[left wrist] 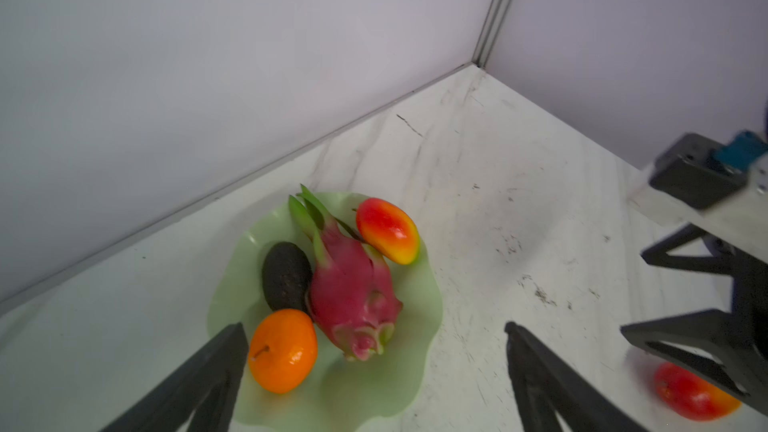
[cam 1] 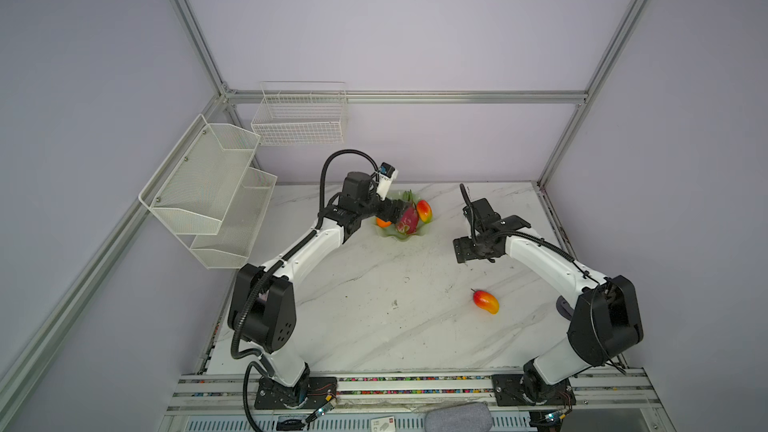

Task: Place and organize the fake fruits in the fruit bowl
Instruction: 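Withdraw the left gripper while the right gripper grasps the red apple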

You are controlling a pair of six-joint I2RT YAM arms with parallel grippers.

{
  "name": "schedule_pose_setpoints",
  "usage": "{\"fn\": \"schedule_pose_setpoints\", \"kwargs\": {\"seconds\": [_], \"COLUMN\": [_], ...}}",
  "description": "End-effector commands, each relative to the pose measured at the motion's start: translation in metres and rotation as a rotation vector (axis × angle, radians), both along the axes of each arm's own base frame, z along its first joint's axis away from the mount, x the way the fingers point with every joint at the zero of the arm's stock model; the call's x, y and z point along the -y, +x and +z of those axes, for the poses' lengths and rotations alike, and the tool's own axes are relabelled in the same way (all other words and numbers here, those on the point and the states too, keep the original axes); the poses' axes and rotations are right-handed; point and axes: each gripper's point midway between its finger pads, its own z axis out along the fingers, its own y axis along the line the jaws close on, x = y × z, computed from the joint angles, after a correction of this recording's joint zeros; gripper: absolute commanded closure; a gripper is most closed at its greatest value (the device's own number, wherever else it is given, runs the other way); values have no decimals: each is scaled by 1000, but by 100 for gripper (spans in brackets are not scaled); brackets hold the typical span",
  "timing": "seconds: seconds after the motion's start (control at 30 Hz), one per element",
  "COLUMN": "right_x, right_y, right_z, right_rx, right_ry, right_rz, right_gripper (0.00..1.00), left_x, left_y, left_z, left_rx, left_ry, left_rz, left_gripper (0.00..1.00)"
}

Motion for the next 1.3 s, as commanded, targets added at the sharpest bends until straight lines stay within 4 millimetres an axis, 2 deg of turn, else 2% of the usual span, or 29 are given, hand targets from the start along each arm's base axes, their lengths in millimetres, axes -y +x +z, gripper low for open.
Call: {"fn": "schedule_pose_setpoints", "kwargs": {"seconds": [0.0,0.03,0.1,0.2,0.3,0.37,0.47,0.63,0.8,0.97,1.17,1.27], "right_x": [2,9,19,29,42,49,52,61,51,53,54,48], "right_y": [-5,-7,-32,-58,-89,-96,-104,-121,-117,-130,-135,-129], "right_z": [13,10,-9,-21,-30,-37,-49,-82,-84,-99,-110,-111], "right_rx": [-6,-6,-89,-136,-192,-204,-245,-400,-383,-426,-478,-459], "right_ry": [-176,-236,-319,-326,-343,-355,-354,-391,-358,-347,-347,-333], "right_rz": [292,341,519,560,650,623,621,653,667,673,674,675], "right_gripper": [12,11,11,10,10,10,11,14,15,19,30,35], "left_x": [12,14,15,14,9,6,6,8,2,1,-8,-15], "left_y": [-68,-87,-123,-162,-182,-190,-195,-193,-189,-185,-180,-177], "left_z": [-14,-13,-19,-31,-33,-36,-41,-43,-51,-49,-43,-42], "left_rx": [-82,-79,-97,-136,-141,-145,-149,-152,-147,-136,-90,-72], "left_ry": [-88,-99,-118,-159,-178,-178,-166,-157,-118,-111,-100,-85], "left_rz": [-85,-102,-127,-154,-167,-180,-192,-181,-151,-134,-85,-50], "left_gripper": [1,1,0,0,0,0,0,0,0,0,0,0]}}
